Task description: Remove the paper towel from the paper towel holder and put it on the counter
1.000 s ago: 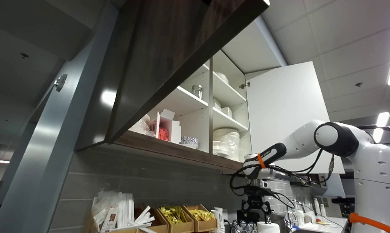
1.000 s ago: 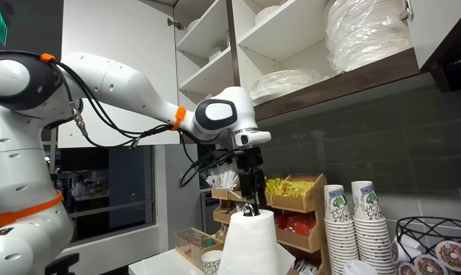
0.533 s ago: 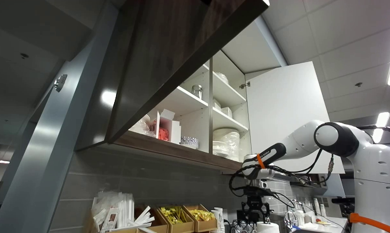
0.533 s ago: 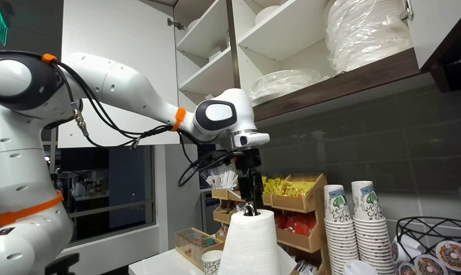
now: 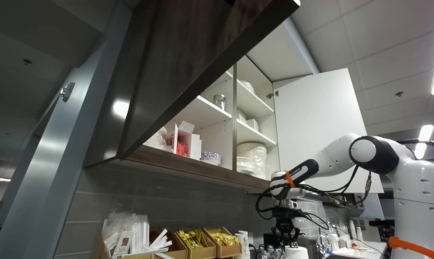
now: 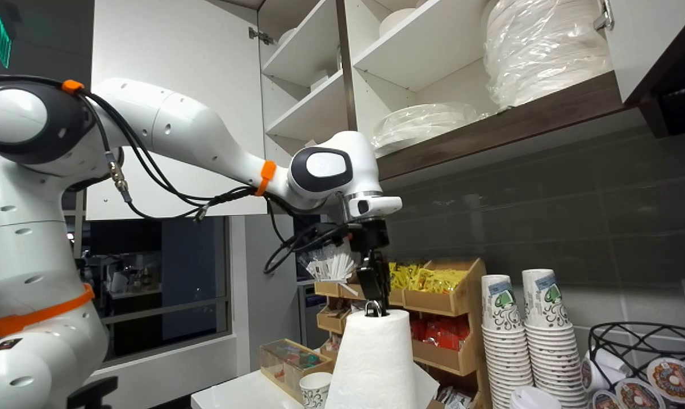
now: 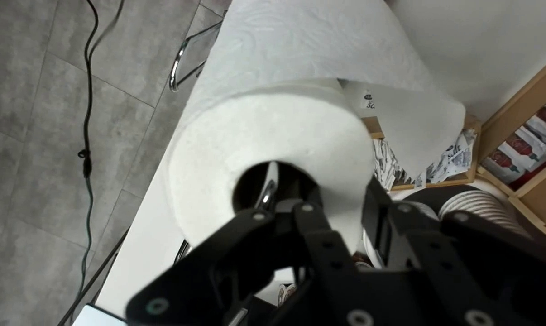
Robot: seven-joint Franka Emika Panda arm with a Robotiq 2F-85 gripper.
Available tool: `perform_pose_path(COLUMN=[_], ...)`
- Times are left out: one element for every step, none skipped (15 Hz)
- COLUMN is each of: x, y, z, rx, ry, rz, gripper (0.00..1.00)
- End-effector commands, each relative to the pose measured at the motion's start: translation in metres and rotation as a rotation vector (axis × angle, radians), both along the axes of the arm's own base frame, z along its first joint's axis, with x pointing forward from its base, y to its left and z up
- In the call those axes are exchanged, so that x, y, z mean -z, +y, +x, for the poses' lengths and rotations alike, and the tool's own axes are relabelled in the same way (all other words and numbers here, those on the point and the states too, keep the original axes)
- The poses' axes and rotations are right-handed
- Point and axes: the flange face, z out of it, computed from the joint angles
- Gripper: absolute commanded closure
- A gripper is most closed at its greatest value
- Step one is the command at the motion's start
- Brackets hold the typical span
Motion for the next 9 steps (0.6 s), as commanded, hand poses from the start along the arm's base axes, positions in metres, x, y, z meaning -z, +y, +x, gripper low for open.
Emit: perform_pose_path(x=[-0.006,-0.008,-0.010,-0.012,-0.014,-0.016,-0.019,-0.021,-0.025], y=[0.001,0.001,0.002,0.002,0.003,0.003,0.003,0.003,0.003], z=[0.001,0.000,0.000,0.000,0.000,-0.001,-0.001,-0.002,-0.003], rx=[-0.027,-0.034,-0.040,-0.048,-0.059,-0.069,-0.078,-0.089,-0.100], ry=[0.013,0.011,0.010,0.011,0.012,0.012,0.009,0.008,0.003], rz=[-0.002,-0.003,-0.005,-0.007,-0.010,-0.014,-0.020,-0.024,-0.030], gripper=[0.95,0.96,0.96,0.95,0.95,0.95,0.95,0.95,0.95])
